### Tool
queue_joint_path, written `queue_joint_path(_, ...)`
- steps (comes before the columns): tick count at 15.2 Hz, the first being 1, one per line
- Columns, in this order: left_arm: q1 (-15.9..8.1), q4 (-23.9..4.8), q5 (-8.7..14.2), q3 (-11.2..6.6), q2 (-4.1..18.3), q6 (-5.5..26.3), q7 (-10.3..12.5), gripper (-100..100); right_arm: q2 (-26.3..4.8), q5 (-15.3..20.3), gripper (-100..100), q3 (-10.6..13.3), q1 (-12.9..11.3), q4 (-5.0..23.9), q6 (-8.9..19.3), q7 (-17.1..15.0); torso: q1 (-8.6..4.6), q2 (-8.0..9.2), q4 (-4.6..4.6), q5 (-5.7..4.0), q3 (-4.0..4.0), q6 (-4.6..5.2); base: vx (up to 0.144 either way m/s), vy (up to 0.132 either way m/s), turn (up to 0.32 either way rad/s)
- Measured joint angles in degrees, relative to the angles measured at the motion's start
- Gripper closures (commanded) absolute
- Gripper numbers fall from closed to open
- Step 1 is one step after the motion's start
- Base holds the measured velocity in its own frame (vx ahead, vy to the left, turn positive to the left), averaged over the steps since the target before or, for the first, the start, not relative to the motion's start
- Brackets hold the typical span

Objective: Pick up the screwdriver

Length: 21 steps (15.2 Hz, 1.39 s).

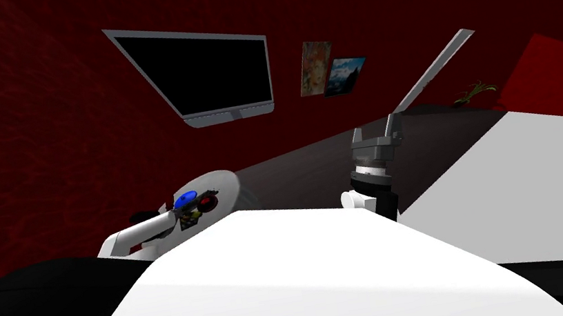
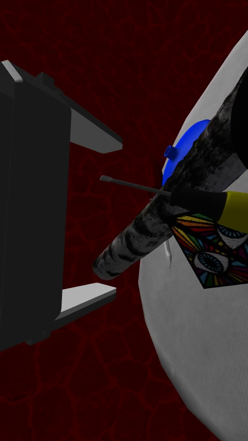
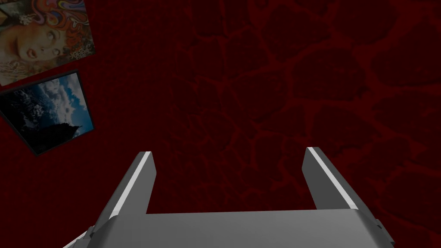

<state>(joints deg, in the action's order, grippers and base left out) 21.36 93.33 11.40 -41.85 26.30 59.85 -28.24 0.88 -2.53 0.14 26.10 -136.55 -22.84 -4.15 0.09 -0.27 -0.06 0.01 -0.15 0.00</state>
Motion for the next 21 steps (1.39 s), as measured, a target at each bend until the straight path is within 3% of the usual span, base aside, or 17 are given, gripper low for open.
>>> queue_joint_path(7, -1.64, -6.59, 0.01, -5.34, 0.98, 6.94, -4.74, -100, 0.0, 0.0, 0, 0.0, 0.0, 0.0, 0.0, 0.0, 0.14, -0.04, -0.01, 0.03, -0.02, 0.0, 0.109, 0.05, -0.072)
queue_joint_path(13, -2.81, -10.62, -0.58, -9.77, 0.74, 13.79, -8.49, -100, -0.01, 0.0, 0, -0.01, 0.0, 0.0, 0.0, 0.0, 0.21, -0.09, -0.02, 0.04, -0.05, 0.0, 0.12, 0.068, -0.064)
queue_joint_path(17, -3.76, -14.2, -0.67, -12.27, 1.16, 16.75, -10.97, -100, 0.0, 0.0, 0, -0.01, 0.0, 0.0, 0.0, 0.0, 0.16, 0.0, 0.0, 0.04, -0.01, -0.01, 0.086, 0.063, -0.041)
queue_joint_path(19, -3.93, -14.58, -0.88, -13.02, 1.0, 16.88, -11.61, -100, 0.0, 0.0, 0, 0.0, 0.0, 0.0, 0.0, 0.0, -0.03, 0.19, 0.04, 0.01, 0.1, -0.01, 0.029, 0.005, -0.051)
queue_joint_path(21, -4.61, -16.14, -1.54, -15.2, 0.9, 15.93, -13.5, -100, 0.0, 0.0, 0, 0.0, -0.01, 0.0, 0.0, 0.0, -0.16, 0.29, 0.06, -0.03, 0.16, -0.02, 0.02, -0.014, -0.048)
